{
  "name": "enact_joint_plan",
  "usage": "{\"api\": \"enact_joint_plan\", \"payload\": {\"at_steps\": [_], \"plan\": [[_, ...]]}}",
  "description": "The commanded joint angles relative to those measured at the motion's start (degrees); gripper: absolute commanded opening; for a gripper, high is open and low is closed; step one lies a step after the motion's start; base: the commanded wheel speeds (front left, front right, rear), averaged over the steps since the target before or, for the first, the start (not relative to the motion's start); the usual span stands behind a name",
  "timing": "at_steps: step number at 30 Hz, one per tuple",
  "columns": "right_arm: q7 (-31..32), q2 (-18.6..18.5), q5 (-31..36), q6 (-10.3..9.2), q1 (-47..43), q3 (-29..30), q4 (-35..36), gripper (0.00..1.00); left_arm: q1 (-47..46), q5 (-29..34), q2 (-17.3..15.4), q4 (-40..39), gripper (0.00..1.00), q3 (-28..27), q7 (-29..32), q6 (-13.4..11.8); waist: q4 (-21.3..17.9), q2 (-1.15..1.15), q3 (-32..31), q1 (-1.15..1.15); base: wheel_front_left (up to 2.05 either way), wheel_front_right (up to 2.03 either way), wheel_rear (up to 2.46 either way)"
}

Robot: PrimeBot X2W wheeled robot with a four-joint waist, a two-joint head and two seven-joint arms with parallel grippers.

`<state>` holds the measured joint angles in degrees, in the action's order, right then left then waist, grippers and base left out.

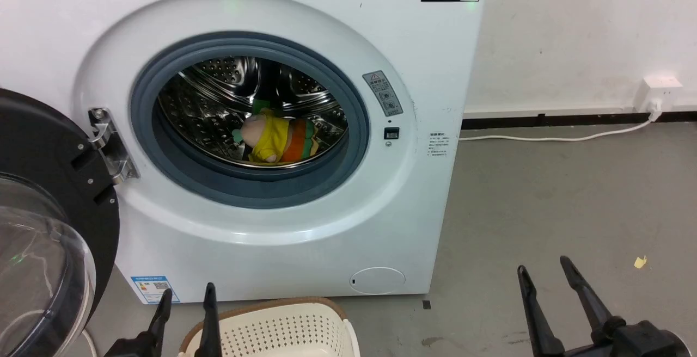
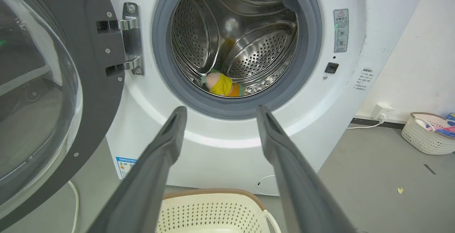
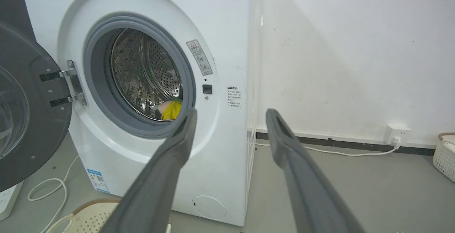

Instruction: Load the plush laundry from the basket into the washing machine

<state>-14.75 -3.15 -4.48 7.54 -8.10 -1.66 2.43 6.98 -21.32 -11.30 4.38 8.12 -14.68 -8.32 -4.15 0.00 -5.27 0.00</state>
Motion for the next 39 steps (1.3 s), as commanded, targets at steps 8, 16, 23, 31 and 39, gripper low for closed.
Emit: {"api": "enact_joint_plan", "payload": {"at_steps": [8,16,23,31,39], "plan": [[-0.25,0.25,1.02,-0.05,-2.42,-1.17,-1.05,1.00,5.07,2.90,2.65,-2.87,1.00,-3.88,-0.30,0.90,0.38,0.00,-0.60,0.00,0.00,0.00,0.00],[-0.25,0.26,0.35,-0.05,-2.29,-1.63,-1.63,1.00,6.17,5.84,4.28,-2.25,1.00,-5.08,-0.31,3.04,0.33,0.00,-0.57,0.00,0.00,0.00,0.00],[0.21,0.01,0.50,0.00,-1.56,-1.50,-1.55,0.00,5.33,5.77,4.88,-2.17,0.00,-5.23,0.22,3.09,0.41,0.00,-0.45,0.00,0.00,0.00,0.00],[1.15,0.03,0.76,0.00,-0.93,-1.29,-1.61,0.00,4.53,6.78,5.11,-2.31,0.00,-5.42,1.16,3.43,0.65,0.00,-0.08,0.00,0.00,0.00,0.00],[2.09,0.05,1.02,-0.01,-0.30,-1.09,-1.66,0.00,3.73,7.79,5.34,-2.46,0.00,-5.61,2.10,3.77,0.89,0.00,0.29,0.00,0.00,0.00,0.00]]}}
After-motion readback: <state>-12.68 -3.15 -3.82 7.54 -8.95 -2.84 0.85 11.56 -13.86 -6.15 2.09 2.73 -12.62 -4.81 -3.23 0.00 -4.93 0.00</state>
